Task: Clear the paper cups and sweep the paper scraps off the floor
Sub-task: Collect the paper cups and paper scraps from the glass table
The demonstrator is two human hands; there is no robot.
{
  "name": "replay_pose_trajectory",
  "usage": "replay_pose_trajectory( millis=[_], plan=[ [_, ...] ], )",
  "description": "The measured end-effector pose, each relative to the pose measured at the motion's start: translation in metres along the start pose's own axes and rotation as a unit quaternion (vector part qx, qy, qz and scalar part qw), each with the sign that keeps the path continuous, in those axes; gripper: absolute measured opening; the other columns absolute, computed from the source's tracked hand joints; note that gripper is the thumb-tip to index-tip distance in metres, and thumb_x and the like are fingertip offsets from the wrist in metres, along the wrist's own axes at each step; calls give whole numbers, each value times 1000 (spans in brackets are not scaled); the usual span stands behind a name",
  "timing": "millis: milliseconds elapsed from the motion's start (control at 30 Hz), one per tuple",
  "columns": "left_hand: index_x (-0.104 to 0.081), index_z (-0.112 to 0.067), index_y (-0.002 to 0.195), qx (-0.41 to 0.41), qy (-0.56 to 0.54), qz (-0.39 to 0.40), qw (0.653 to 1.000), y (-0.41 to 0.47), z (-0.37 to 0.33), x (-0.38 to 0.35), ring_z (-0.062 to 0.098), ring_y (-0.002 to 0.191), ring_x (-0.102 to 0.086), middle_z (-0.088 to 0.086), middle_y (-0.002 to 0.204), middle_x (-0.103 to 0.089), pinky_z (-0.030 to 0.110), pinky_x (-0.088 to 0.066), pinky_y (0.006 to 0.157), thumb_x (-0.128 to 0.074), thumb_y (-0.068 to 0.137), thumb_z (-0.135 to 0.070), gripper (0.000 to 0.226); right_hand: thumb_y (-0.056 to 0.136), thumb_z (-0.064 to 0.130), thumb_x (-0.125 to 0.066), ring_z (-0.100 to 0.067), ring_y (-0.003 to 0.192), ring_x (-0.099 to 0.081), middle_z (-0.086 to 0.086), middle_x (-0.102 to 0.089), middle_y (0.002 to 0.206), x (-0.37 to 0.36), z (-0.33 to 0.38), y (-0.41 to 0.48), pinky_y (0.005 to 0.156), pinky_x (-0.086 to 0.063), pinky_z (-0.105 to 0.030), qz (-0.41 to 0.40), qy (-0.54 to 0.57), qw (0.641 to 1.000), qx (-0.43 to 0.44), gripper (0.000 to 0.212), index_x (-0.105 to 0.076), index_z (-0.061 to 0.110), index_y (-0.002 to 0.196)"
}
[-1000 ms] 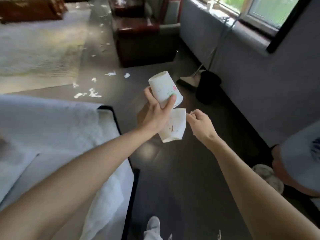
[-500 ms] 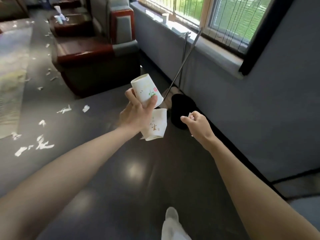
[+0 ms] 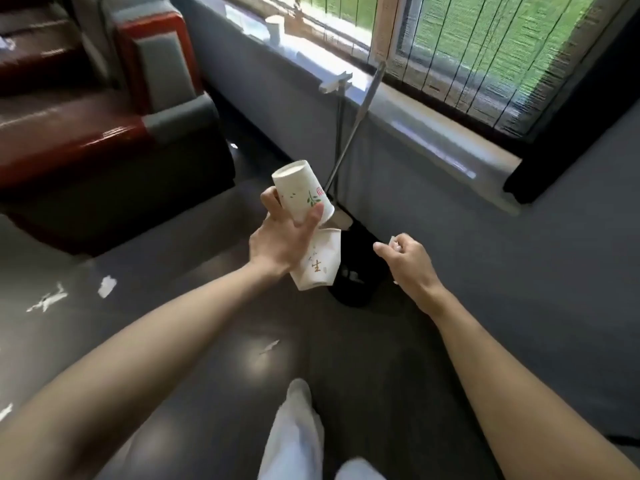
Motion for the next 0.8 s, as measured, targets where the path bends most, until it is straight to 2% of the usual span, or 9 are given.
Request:
replay_pose_trajectory(
  millis=[100,367,467,600,667,733,800],
  plan=[
    [-19,-17,127,7,6,29,1000,74,-1,-39,31,103,-62,2,121,-61,36,-38,79,-43,91,-61,62,93,30,-58,-12,58,-39,2,-38,65,-2,-11,70,57,-38,-27,-11,1,1000,-26,31,-38,16,73],
    [-17,-18,126,19,46,145,988,194,-6,-158,30,106,-61,2,121,-59,35,-39,80,-42,90,-63,63,92,39,-58,-9,64,-44,5,-45,71,3,-68,200,59,-35,-24,-29,11,992,-124,32,-43,16,75],
    [-16,-17,128,54,49,160,984,230,2,-213,29,108,-60,3,123,-59,33,-34,78,-41,91,-63,64,92,39,-58,-7,65,-45,7,-48,74,1,-99,253,57,-33,-23,-11,-6,988,-151,30,-44,20,76],
    [-13,-20,128,105,37,184,977,260,27,-288,32,105,-61,6,124,-60,37,-42,82,-38,89,-68,67,93,35,-58,-10,67,-47,4,-49,74,-7,-152,305,58,-36,-24,9,-2,982,-188,27,-45,13,83],
    [-12,-21,131,125,23,194,973,271,39,-321,32,106,-61,7,128,-58,36,-42,82,-40,90,-67,68,94,30,-58,-5,62,-46,5,-47,70,-16,-177,328,54,-36,-21,19,2,978,-207,26,-44,14,79],
    [-12,-19,135,153,-3,204,967,279,55,-349,31,108,-60,8,131,-55,36,-43,84,-44,91,-63,71,93,23,-61,-1,47,-42,11,-41,59,-33,-200,349,44,-30,-14,28,2,977,-210,38,-33,21,66],
    [-14,-16,139,180,-51,214,959,285,74,-378,30,111,-58,9,134,-52,40,-48,89,-53,90,-56,75,89,6,-61,1,35,-38,14,-36,44,-50,-221,365,37,-27,-10,33,7,977,-208,47,-27,22,61]
  ],
)
Point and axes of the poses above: each hand's wrist, its own y-axis towards the middle knuckle, its own x-axis out of the back of the hand, z = x × y, the point moved 4 cm from there along y, towards the middle knuckle
